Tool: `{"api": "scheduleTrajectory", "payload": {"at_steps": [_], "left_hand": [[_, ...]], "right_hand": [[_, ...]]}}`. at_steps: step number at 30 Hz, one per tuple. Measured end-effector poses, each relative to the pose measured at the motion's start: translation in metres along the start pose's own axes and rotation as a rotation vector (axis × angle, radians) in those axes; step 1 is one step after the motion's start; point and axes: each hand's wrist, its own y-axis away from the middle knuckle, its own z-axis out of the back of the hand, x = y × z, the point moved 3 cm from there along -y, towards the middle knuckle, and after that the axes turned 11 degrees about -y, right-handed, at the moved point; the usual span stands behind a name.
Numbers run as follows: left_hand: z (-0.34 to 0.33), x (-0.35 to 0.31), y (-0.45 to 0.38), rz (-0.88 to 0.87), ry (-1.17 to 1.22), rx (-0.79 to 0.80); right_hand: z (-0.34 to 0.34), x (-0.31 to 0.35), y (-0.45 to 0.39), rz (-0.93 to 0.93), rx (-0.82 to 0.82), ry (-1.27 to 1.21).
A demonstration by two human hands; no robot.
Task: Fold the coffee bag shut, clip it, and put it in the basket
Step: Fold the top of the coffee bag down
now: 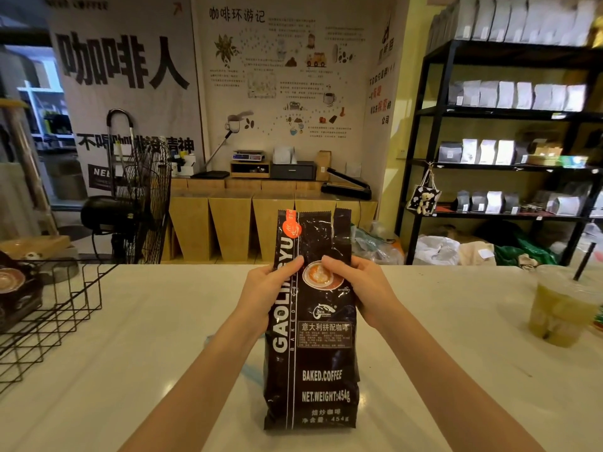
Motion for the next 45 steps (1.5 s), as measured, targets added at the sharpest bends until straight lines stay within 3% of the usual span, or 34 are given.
{"api": "scheduleTrajectory", "payload": {"at_steps": [5,10,17,21,28,39,45], "left_hand": [[-0.003,-0.002,-0.002,-0.013,0.037,-0.047],[-0.003,0.005,-0.002,0.084,0.156,0.012],[0.0,0.005,0.002,0.034,0.176,-0.056],[-0.003,-0.005,0.007,-0.144,0.162,-0.077],[-0.004,-0.021,0.018,-0.428,0.006,-0.107],[0.009,-0.029,0.013,-0.361,-0.265,0.065],[0.016,-0.033,0.014,-0.305,-0.383,0.06]], "right_hand": [[0.001,0.004,-0.001,0.025,-0.047,-0.003],[-0.001,0.002,0.002,-0.004,-0.03,0.007],[0.006,0.007,0.01,0.307,-0.088,-0.042],[0.006,0.012,0.016,0.42,-0.026,0.082],[0.005,0.025,0.02,0.334,0.21,0.181],[0.011,0.039,0.023,0.228,0.271,0.228],[0.008,0.043,0.02,0.182,0.236,0.306]]}}
